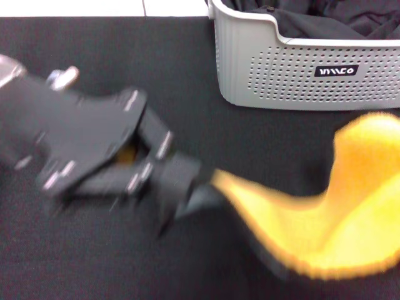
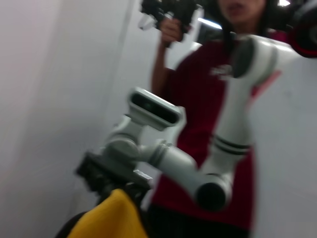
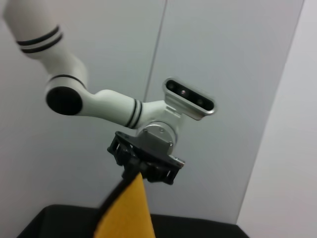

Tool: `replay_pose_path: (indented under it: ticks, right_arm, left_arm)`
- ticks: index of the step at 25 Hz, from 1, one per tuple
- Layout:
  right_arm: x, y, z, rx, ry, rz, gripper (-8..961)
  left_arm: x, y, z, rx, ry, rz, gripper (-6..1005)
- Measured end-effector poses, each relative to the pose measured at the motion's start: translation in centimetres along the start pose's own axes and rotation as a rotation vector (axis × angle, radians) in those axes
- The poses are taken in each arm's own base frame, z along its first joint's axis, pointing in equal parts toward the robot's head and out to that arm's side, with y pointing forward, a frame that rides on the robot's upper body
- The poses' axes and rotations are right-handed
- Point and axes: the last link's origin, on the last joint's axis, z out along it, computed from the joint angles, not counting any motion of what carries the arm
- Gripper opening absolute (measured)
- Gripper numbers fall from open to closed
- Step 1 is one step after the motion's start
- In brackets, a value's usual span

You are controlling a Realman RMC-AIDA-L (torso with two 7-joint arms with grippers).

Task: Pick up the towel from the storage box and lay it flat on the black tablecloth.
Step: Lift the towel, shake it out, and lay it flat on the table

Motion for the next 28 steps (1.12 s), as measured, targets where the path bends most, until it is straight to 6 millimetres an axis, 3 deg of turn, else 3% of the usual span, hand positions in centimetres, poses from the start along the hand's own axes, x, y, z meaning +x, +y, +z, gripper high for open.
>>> replay_pose_path:
  ticks: [3, 6, 8, 12, 14, 19, 28]
  right_arm:
    - [-2.1, 2.8, -0.5, 0.010, -0.007, -0.031, 28]
    - [-2.4, 3.4, -0.9, 0.018, -0.025, -0.020, 30]
    - [-1.8, 3.4, -1.2, 0.032, -0.023, 0.011, 31]
    - [1.6, 2.2, 0.1, -0.013, -0.014, 0.124, 33]
    - [4.5, 1.3, 1.1, -0.038, -0.004, 0.217, 34]
    - [9.7, -0.9, 3.1, -0.071, -0.007, 0.371, 37]
    - [13.1, -3.6, 4.6, 0.060, 0.119, 0.357, 42]
  left_arm:
    - [0.3, 2.6, 0.3, -0.067, 0.027, 0.001, 77]
    - [0.3, 3.7, -0.3, -0.041, 0.069, -0.046, 77]
    - [-0.1, 3.4, -0.7, -0.007, 0.077, -0.075, 78]
    - [-2.3, 1.0, -2.4, 0.136, 0.094, -0.187, 79]
    - [-3.9, -0.3, -3.5, 0.219, 0.089, -0.243, 79]
    - [-5.8, -1.7, -4.5, 0.312, 0.029, -0.276, 80]
    - [-7.5, -3.0, -6.1, 0.517, -0.027, -0.331, 82]
